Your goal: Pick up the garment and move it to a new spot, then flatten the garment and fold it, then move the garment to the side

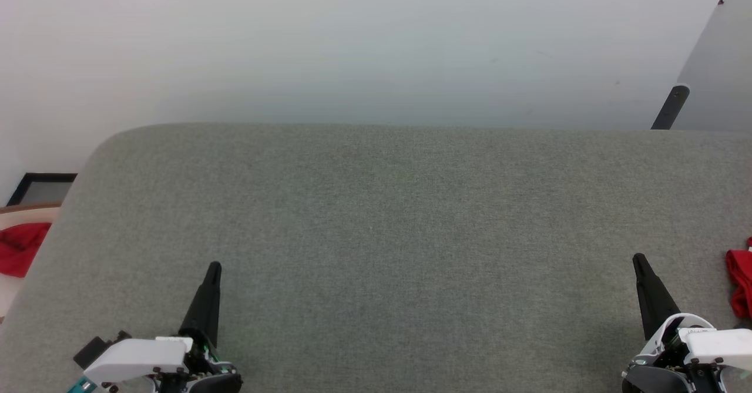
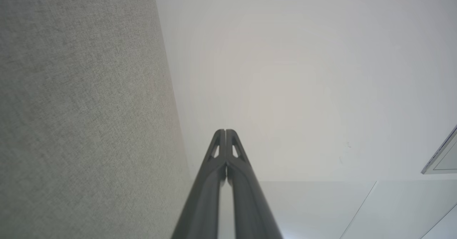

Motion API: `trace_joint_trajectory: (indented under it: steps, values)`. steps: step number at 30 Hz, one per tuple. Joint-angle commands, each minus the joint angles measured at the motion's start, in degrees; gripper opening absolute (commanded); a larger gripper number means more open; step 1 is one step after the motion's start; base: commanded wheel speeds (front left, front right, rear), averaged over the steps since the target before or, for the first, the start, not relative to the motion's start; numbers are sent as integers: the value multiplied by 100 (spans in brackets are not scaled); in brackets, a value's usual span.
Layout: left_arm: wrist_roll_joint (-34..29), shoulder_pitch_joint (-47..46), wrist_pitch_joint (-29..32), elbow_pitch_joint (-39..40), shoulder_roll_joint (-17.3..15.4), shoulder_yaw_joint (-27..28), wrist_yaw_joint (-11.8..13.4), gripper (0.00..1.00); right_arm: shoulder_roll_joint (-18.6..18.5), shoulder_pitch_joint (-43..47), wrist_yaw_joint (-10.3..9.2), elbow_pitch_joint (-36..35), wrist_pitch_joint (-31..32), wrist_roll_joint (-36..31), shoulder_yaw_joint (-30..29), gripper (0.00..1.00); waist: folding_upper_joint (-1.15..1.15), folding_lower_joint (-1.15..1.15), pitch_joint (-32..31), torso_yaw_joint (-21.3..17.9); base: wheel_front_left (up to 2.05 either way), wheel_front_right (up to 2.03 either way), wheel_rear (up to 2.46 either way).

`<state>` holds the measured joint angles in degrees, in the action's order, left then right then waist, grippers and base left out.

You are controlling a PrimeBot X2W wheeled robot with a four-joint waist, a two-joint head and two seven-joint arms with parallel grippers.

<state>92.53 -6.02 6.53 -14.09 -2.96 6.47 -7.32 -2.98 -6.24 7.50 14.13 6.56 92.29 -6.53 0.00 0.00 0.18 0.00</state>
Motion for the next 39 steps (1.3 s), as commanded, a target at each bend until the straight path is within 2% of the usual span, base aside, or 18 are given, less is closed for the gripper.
trace_joint_trajectory:
  steps: [1,39]
  values:
    - [-15,-57,10,-7,8,15,-35,0,21,-18,-2,2,9,18,-5,0,0,0,0,0,0,0,0]
    - [-22,-57,17,-7,11,21,-35,0,22,-18,-2,2,11,15,-7,0,0,0,0,0,0,0,0]
